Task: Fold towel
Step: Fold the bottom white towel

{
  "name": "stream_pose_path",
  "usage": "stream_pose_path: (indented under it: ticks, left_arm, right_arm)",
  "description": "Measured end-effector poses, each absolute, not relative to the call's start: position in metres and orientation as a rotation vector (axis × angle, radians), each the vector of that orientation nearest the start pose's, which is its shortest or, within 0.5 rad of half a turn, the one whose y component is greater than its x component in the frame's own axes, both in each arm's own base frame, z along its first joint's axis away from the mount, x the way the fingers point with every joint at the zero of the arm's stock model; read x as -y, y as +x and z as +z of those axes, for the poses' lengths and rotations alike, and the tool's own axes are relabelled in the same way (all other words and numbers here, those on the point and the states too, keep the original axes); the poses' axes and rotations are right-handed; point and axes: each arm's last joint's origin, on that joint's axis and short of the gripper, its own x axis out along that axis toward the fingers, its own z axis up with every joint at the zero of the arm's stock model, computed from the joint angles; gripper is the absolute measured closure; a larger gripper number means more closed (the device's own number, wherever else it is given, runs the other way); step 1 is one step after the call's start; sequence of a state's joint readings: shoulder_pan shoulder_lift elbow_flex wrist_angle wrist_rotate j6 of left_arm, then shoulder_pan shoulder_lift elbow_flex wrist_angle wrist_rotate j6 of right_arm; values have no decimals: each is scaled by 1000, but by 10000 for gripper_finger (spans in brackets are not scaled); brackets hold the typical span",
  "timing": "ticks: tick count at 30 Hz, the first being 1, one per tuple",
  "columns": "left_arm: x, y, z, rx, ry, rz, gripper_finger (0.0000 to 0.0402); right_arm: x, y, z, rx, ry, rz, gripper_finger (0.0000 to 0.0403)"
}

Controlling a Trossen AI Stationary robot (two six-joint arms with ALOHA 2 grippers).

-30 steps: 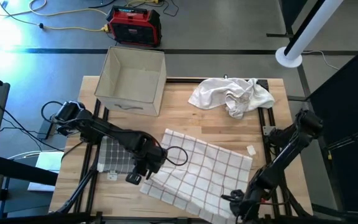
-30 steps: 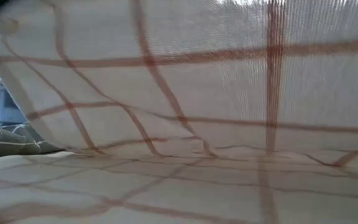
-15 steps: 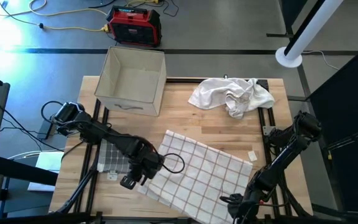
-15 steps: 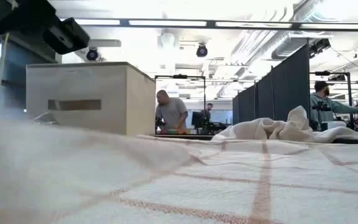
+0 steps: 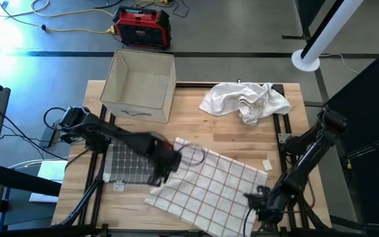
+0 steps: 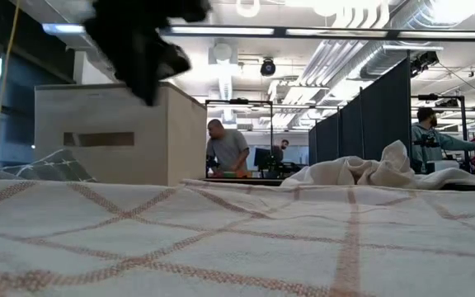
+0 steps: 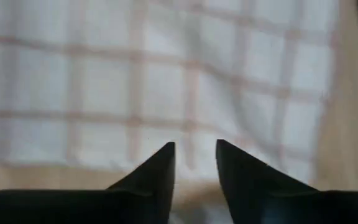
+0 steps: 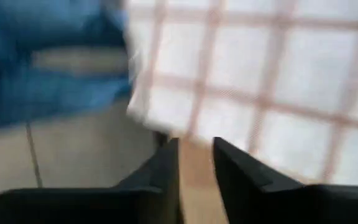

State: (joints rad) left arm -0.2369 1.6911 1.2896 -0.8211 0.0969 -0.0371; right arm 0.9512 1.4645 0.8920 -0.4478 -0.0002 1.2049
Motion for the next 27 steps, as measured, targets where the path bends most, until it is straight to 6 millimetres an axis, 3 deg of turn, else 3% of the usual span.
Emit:
stream_pose_path:
  ticks: [3,6,11,17,21,27]
  left_arm:
    - [57,337,225,-1212,66,-238,354]
    - [37,346,205,-1266,80,-259,393]
    - [16,358,176,-1318,24,-283,390]
    - [5,365,137,-1435,-27,-268,399]
    - [-1,365,131,-1469,-115,-206,400]
    - [-3,360,145,-1475,-234,6,401]
  right_arm:
    - [-209,154,184,-1173,658,41,386]
    - [-194,145,160,-1133,760,-40,393]
    - [-179,135,136,-1127,795,-126,401]
    - [-162,127,123,-1195,765,-284,402]
    - [-147,128,120,-1212,743,-403,403]
    - [-118,121,131,-1215,667,-549,403]
